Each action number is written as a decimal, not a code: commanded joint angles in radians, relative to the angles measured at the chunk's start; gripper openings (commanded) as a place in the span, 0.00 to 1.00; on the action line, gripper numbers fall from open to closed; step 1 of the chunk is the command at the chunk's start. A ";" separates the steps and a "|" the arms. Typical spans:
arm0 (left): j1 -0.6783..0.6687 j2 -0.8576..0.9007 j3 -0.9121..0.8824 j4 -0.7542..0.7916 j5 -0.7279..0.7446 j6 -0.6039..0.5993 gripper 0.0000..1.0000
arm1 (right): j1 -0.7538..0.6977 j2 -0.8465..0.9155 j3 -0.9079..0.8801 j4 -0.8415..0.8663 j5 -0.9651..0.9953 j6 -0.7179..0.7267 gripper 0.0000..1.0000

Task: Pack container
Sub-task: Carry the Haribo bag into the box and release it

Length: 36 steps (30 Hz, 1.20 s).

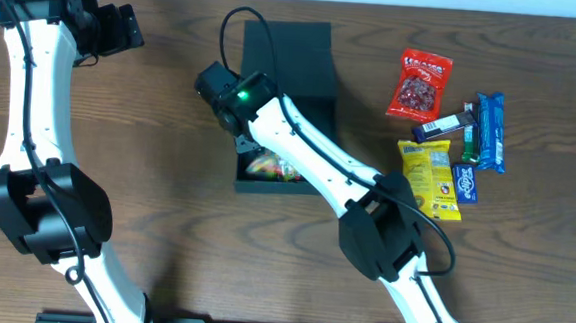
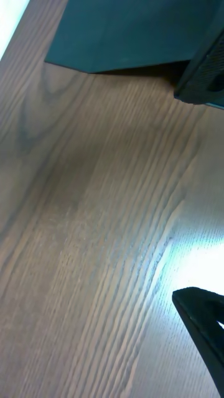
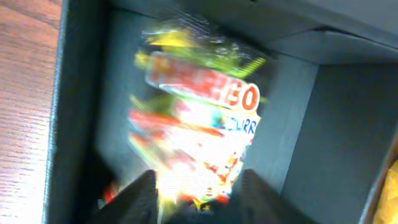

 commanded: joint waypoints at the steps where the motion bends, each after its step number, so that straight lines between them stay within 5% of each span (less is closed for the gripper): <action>1: 0.000 -0.032 0.010 -0.004 0.005 0.018 0.95 | 0.004 -0.010 0.016 0.005 0.014 -0.002 0.62; 4: 0.000 -0.032 0.010 -0.004 0.005 0.018 0.95 | -0.008 -0.052 0.023 0.006 0.015 -0.011 0.56; 6: 0.000 -0.032 0.010 -0.005 0.004 0.019 0.95 | -0.029 -0.077 0.023 0.006 0.015 -0.031 0.39; 8: 0.000 -0.032 0.010 -0.013 0.005 0.019 0.95 | -0.069 -0.077 0.018 0.005 -0.016 -0.089 0.01; 18: -0.040 -0.031 0.002 -0.053 0.059 0.053 0.95 | -0.257 -0.056 -0.171 0.117 -0.312 -0.224 0.01; 36: -0.105 -0.028 -0.004 -0.043 0.056 0.078 0.95 | -0.246 -0.056 -0.378 0.359 -0.408 -0.238 0.01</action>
